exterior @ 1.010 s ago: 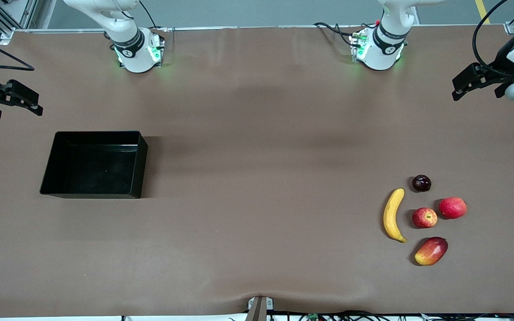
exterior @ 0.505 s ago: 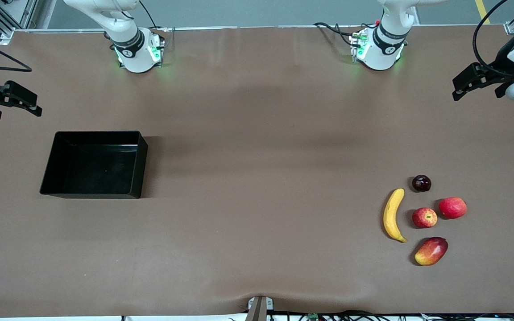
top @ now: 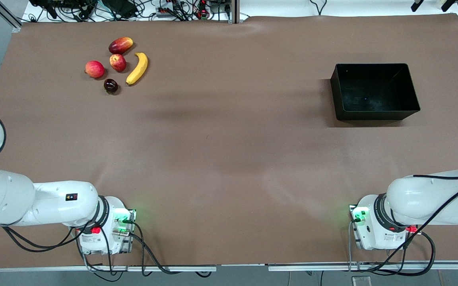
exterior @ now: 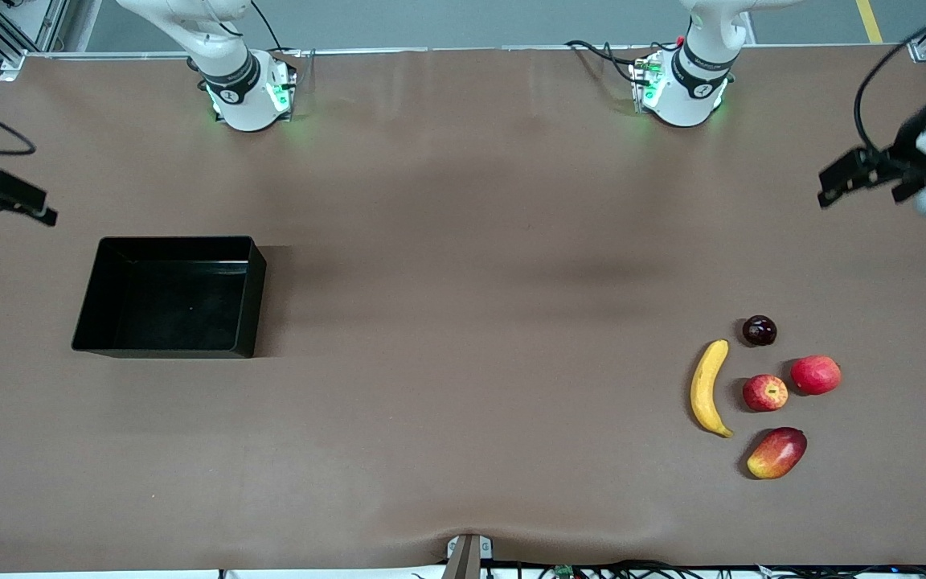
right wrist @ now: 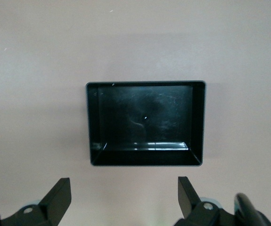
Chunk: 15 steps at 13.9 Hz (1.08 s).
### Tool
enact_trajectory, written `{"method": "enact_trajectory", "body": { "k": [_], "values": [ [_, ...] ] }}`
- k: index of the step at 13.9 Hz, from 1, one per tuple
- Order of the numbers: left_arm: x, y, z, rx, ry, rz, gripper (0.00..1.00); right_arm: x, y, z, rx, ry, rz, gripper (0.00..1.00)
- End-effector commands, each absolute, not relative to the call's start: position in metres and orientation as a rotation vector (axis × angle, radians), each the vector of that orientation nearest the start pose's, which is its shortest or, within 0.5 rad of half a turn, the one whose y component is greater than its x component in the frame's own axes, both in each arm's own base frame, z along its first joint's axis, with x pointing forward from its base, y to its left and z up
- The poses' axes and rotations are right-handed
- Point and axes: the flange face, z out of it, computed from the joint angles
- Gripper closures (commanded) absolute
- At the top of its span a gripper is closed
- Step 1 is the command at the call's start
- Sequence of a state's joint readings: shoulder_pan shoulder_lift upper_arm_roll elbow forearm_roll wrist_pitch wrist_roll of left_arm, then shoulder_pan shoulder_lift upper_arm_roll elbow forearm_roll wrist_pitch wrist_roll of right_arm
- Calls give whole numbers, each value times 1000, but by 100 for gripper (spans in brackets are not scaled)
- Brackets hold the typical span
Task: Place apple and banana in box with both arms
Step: 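Reach the right gripper to the black box while the left gripper reaches the apple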
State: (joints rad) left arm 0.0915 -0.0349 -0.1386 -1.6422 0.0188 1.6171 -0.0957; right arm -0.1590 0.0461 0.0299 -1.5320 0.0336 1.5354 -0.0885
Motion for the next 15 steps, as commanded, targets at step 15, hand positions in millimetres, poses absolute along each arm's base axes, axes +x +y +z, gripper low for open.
{"method": "enact_trajectory", "body": {
  "k": [15],
  "values": [
    [688,53,260,-3098,-98,-322,0,598,-235,327,-2992,112,316,0]
  ]
}}
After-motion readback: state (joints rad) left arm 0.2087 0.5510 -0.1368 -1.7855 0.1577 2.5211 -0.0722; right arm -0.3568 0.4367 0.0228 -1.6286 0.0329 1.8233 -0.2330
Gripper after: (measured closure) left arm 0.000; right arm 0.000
